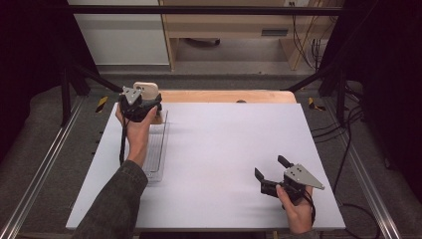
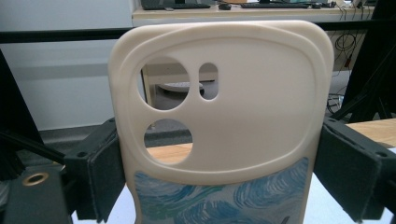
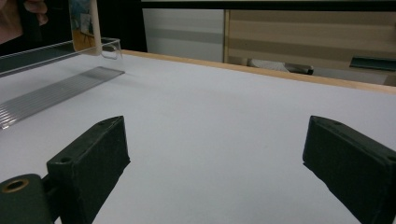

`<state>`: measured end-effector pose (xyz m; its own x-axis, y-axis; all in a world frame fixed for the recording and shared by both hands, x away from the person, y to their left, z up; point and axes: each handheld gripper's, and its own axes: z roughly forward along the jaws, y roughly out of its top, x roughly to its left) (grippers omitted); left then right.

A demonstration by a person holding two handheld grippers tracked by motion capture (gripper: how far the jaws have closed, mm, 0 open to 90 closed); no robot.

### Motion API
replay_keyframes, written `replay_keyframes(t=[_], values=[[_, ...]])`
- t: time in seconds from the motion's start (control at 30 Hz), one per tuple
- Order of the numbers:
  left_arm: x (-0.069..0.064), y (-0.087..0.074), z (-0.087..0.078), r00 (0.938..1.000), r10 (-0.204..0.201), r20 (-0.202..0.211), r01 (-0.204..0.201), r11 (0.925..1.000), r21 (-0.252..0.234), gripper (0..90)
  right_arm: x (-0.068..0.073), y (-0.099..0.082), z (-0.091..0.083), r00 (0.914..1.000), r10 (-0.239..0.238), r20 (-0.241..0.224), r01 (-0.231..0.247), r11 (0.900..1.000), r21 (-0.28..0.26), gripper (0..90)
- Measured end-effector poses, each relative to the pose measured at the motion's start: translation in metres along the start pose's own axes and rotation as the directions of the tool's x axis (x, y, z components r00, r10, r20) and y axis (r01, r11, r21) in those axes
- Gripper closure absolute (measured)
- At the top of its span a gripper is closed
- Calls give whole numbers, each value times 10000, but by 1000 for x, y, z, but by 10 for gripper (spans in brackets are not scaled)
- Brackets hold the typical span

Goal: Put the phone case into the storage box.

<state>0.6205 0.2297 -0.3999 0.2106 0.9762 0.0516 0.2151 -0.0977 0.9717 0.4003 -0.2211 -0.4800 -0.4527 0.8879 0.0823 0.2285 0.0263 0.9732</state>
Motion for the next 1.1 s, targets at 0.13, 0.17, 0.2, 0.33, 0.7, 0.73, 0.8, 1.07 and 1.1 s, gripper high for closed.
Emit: replay_keyframes(t=[0.13,0.17,0.2,0.33,0.7,0.73,0.8,1.07,1.1], values=[[0,-4,4,10000,-14,13,13,10000,90,108,0,0,0,10000,8,3,-8,10000,7,68],[-1,-4,4,10000,14,-1,-14,9999,100,108,0,0,0,10000,10,3,-10,10000,10,67],[-1,-5,5,10000,25,4,-25,9999,122,108,0,0,0,10000,12,6,-12,10000,10,68],[-2,-9,8,10000,16,-9,-16,9998,181,108,-1,0,0,10000,17,33,-17,10000,19,69],[-2,-13,11,9999,155,4,-155,9994,323,108,-3,0,-1,9999,101,70,-101,9999,5,70],[-2,-13,11,9999,147,3,-147,9994,327,108,-3,0,-1,9999,90,73,-90,10000,8,70],[-2,-14,11,9999,117,-5,-116,9993,349,108,-2,0,-1,10000,67,55,-67,10000,0,70],[-2,-16,14,10000,74,0,-74,9992,389,108,-2,-1,0,9999,84,61,-85,10000,27,70],[-2,-16,14,10000,71,-3,-71,9992,396,108,-2,-1,0,10000,78,61,-78,10000,32,70]])
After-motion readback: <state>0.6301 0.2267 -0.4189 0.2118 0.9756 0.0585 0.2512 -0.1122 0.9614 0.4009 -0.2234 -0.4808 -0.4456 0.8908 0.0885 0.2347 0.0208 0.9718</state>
